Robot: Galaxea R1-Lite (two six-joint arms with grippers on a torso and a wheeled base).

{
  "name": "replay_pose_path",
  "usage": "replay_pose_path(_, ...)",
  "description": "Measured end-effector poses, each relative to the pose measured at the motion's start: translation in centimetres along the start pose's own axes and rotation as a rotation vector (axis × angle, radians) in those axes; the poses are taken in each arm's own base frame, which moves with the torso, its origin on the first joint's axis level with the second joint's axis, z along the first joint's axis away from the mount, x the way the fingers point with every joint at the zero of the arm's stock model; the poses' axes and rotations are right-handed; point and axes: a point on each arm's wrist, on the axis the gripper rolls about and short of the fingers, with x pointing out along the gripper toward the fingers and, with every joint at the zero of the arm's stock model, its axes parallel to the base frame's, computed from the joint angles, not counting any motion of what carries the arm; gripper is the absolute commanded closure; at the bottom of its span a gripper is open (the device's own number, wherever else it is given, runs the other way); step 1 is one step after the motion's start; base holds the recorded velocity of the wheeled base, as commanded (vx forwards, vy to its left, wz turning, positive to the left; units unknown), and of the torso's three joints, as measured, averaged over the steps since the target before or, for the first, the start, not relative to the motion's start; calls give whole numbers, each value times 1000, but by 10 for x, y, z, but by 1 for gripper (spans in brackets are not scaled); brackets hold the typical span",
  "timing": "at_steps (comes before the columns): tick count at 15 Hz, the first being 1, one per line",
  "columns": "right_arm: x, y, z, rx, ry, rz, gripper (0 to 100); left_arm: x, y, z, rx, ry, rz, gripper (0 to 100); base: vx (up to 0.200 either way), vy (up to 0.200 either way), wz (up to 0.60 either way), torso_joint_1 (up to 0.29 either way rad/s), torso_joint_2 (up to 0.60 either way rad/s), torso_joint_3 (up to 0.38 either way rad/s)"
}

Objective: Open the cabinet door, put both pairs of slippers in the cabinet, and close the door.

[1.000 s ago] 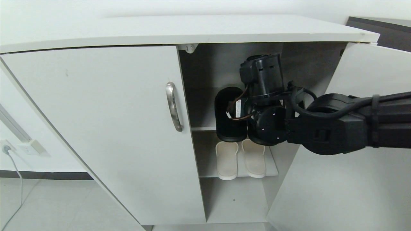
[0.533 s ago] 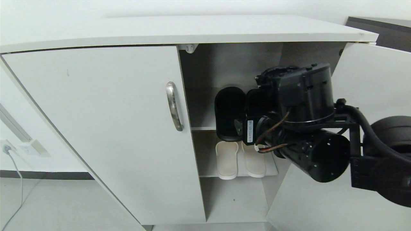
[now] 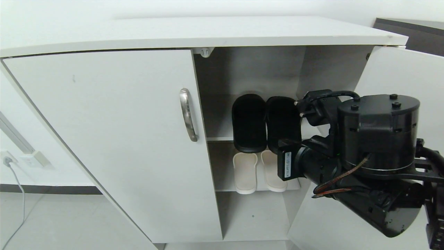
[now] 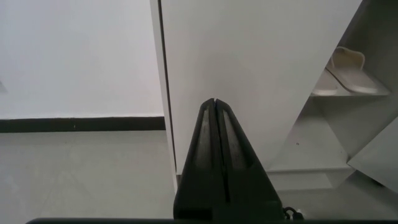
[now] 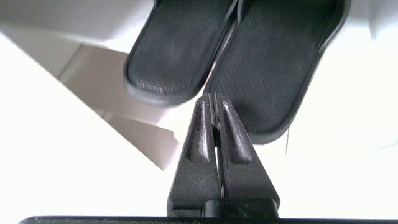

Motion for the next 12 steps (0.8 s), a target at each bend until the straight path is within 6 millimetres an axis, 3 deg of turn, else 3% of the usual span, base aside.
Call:
replay_pose_path(7,-1,1,-3,-7,9,5,100,0,0,0,0,0,0,100,0,0,0,0,0,0)
replay_pose_path(12,-2,3,-9,-12,15,28,100,0,0,0,0,0,-1,100,-200,0,0,3,1,1)
